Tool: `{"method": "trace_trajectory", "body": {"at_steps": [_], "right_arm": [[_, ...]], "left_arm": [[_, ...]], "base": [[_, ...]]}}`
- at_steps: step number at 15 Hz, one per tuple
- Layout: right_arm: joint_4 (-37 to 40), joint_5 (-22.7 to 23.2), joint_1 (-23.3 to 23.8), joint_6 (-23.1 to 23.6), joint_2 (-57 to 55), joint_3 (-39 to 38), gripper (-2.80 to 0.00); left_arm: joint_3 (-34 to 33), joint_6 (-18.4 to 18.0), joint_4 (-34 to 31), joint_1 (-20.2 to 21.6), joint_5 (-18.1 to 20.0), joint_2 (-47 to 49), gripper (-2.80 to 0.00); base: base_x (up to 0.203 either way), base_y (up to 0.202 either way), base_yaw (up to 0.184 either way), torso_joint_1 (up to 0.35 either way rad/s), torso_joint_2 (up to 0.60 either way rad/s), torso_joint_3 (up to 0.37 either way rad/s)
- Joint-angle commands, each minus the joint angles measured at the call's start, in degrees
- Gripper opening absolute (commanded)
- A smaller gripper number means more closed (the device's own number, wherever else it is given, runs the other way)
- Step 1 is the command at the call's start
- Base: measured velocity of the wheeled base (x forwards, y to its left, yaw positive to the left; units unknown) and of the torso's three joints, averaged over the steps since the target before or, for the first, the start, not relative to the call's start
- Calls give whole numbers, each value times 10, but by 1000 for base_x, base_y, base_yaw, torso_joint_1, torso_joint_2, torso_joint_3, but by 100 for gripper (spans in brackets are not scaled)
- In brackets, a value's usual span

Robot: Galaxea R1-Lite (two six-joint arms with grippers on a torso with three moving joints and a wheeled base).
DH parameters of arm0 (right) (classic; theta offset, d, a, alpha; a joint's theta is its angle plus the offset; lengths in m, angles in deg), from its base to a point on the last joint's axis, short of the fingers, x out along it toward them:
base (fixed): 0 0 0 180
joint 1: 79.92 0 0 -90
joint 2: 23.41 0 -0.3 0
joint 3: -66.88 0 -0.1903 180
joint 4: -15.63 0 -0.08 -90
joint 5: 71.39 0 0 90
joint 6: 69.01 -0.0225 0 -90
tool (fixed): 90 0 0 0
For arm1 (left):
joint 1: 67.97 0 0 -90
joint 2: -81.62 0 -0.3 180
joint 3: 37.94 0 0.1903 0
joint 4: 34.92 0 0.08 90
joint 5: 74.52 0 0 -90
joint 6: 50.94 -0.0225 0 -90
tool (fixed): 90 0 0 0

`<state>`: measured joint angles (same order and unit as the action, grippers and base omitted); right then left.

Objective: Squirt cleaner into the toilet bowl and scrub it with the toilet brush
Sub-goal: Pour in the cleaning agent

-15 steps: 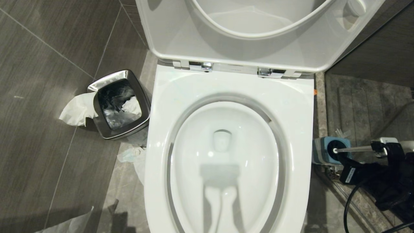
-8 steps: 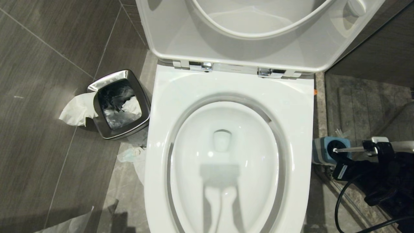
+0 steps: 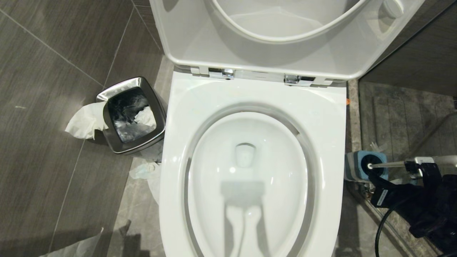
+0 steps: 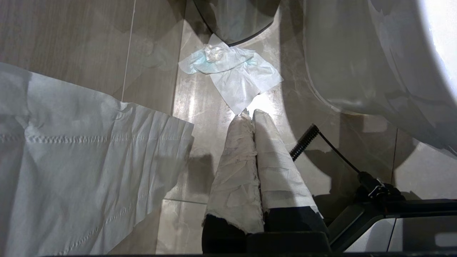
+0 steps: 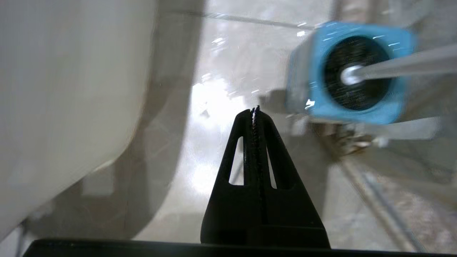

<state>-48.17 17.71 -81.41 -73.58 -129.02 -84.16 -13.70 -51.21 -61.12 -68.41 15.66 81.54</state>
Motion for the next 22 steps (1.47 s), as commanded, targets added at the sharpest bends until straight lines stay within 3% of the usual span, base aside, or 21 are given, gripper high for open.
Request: {"method": "trace_trajectory", "body": {"at_steps": [1, 14, 15, 16, 22], "right_arm": [[-5, 0, -21, -1, 21, -20, -280], [-5, -2, -28, 46, 0, -42, -280], [-5, -3, -28, 47, -9, -25, -149], [-5, -8, -27, 48, -20, -1, 0], [-5, -29, -25, 47, -81, 96, 0]], "left_arm": [[0, 0, 0, 0, 0, 1, -280], [-1, 0, 0, 0, 0, 0, -280], [-1, 0, 0, 0, 0, 1, -280], [0, 0, 0, 0, 0, 1, -280], [0, 0, 0, 0, 0, 1, -280]], "base": [[0, 0, 0, 0, 0, 0], [0, 0, 0, 0, 0, 0], [0, 0, 0, 0, 0, 0], [0, 0, 0, 0, 0, 0], [0, 0, 0, 0, 0, 0]]}}
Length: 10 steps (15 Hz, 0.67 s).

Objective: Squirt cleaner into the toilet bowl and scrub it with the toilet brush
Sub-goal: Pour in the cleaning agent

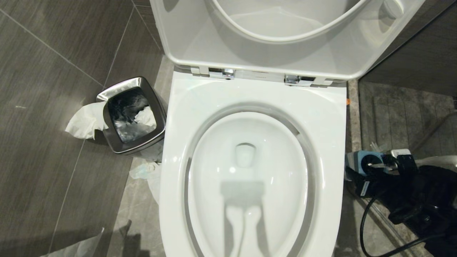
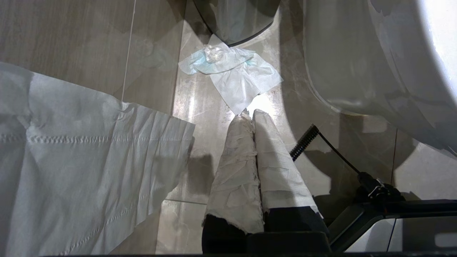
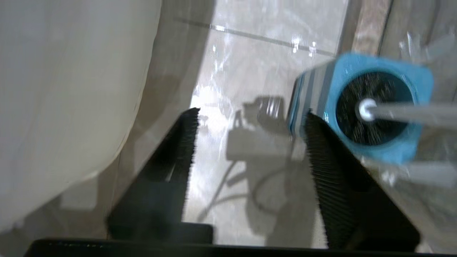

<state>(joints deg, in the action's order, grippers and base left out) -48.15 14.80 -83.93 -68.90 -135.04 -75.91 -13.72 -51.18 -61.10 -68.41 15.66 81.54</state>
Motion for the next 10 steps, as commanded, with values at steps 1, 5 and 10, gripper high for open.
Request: {"method": "trace_trajectory", "body": {"at_steps": [1, 5, 10], "right_arm": [[-5, -1, 0, 1, -32, 32, 0], [-5, -3, 6, 1, -73, 101, 0], [-5, -6, 18, 5, -154, 224, 0]], "left_arm": [[0, 0, 0, 0, 0, 1, -280], [-1, 0, 0, 0, 0, 1, -280], [-1, 0, 0, 0, 0, 1, -280]], "base": [[0, 0, 0, 0, 0, 0], [0, 0, 0, 0, 0, 0], [0, 0, 0, 0, 0, 0]]}}
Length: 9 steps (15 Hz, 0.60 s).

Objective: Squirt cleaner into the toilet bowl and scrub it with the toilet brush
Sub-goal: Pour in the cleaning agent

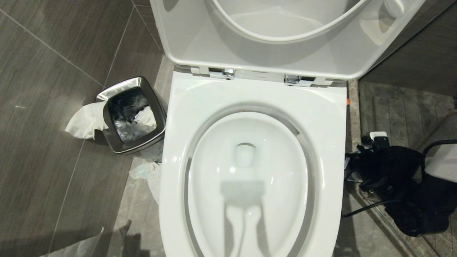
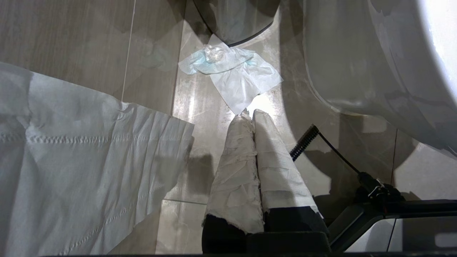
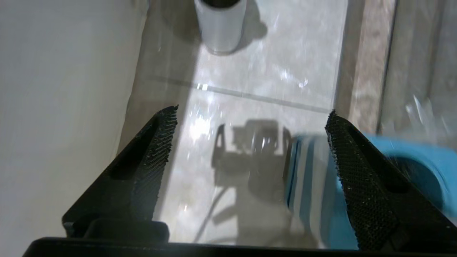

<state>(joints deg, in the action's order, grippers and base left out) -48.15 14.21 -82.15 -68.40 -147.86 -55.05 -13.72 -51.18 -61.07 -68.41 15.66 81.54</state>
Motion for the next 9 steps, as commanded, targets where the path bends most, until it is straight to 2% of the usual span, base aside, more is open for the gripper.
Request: {"method": "trace_trajectory", "body": {"at_steps": [1, 9], "right_arm": [[-5, 0, 1, 1, -44, 39, 0], [-5, 5, 0, 9, -120, 164, 0]], "left_arm": [[0, 0, 0, 0, 0, 1, -280], [0, 0, 0, 0, 0, 1, -280]], "base": [[0, 0, 0, 0, 0, 0], [0, 0, 0, 0, 0, 0]]}}
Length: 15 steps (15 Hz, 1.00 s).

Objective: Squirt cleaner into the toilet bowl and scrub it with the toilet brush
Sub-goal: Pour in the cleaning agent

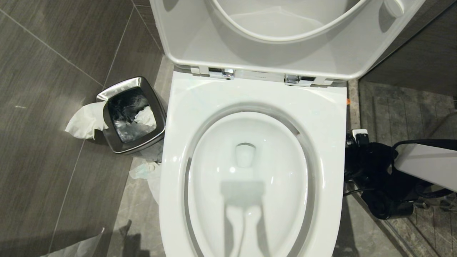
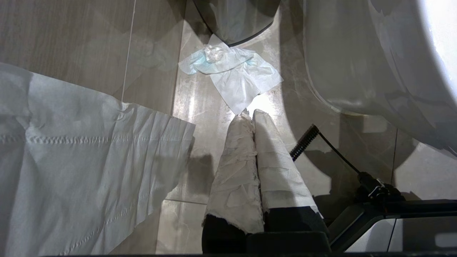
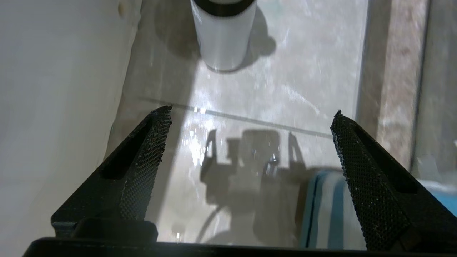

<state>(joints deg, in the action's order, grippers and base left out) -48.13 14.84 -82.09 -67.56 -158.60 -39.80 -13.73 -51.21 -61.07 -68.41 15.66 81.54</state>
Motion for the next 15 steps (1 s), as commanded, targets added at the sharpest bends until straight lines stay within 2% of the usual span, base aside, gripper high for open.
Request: {"method": "trace_trajectory", "body": {"at_steps": [1, 2, 5, 8, 11, 15], "right_arm": [[-5, 2, 0, 2, -17, 28, 0], [-5, 8, 0, 7, -23, 46, 0], [-5, 75, 0, 10, -29, 68, 0], [-5, 79, 0, 19, -46, 97, 0], [-5, 77, 9, 48, -68, 142, 0], [-5, 76, 13, 52, -93, 193, 0]], "left_arm": [[0, 0, 0, 0, 0, 1, -280], [-1, 0, 0, 0, 0, 1, -280], [0, 0, 0, 0, 0, 1, -280], [0, 0, 0, 0, 0, 1, -280], [0, 0, 0, 0, 0, 1, -280], [0, 0, 0, 0, 0, 1, -280]], "base": [[0, 0, 0, 0, 0, 0], [0, 0, 0, 0, 0, 0], [0, 0, 0, -1, -12, 1], [0, 0, 0, 0, 0, 0], [0, 0, 0, 0, 0, 0], [0, 0, 0, 0, 0, 0]]}}
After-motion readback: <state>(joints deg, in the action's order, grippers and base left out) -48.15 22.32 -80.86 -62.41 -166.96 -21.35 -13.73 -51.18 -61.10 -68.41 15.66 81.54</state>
